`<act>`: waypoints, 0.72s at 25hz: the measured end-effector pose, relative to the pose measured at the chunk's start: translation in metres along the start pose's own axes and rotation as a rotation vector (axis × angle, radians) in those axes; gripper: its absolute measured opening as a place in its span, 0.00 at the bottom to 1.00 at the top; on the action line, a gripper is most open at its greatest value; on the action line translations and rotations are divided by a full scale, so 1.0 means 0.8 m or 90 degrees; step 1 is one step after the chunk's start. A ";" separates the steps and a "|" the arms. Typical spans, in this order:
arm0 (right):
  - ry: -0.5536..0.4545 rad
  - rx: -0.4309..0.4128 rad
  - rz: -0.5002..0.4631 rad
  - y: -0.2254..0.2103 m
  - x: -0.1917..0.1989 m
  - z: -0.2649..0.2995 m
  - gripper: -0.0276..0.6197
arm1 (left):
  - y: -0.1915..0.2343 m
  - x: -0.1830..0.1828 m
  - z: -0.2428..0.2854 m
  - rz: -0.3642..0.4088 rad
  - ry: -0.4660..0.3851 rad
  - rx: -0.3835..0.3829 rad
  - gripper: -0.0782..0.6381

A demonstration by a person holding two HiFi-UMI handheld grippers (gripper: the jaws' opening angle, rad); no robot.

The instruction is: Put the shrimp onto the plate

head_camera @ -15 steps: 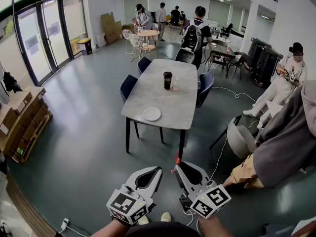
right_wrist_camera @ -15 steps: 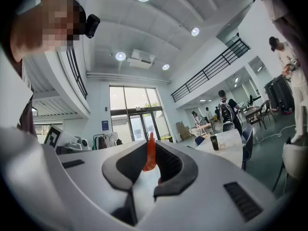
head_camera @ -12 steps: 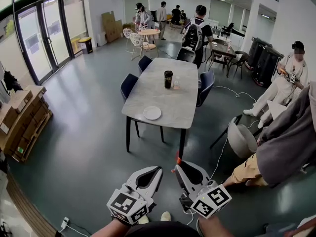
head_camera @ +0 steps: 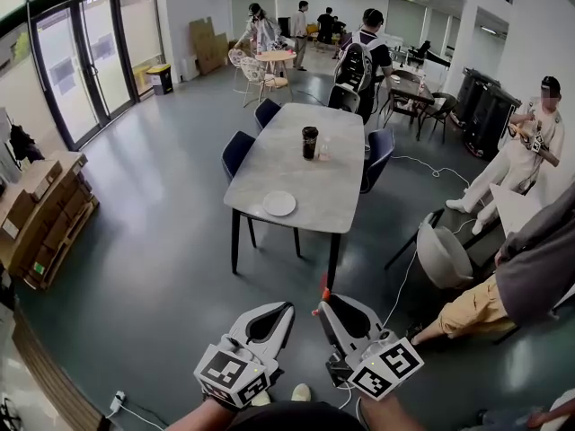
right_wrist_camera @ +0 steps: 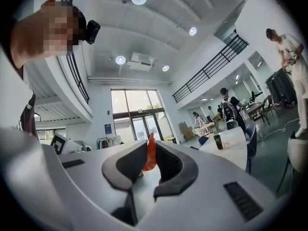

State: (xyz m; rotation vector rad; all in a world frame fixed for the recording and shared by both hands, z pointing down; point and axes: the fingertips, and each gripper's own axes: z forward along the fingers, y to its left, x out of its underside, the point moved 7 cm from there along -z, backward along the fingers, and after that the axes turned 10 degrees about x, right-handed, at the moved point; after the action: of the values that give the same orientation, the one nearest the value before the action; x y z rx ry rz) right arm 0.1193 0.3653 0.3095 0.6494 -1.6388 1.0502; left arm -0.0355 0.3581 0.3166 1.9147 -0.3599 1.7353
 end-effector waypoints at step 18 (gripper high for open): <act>0.006 -0.021 0.018 -0.056 -0.001 -0.001 0.13 | 0.002 0.014 0.026 -0.001 -0.014 -0.062 0.12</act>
State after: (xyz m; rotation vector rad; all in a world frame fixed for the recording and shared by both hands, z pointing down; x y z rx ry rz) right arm 0.1566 0.3449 0.3227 0.5998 -1.6581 1.0437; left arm -0.0177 0.3470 0.3271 1.8651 -0.4424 1.6651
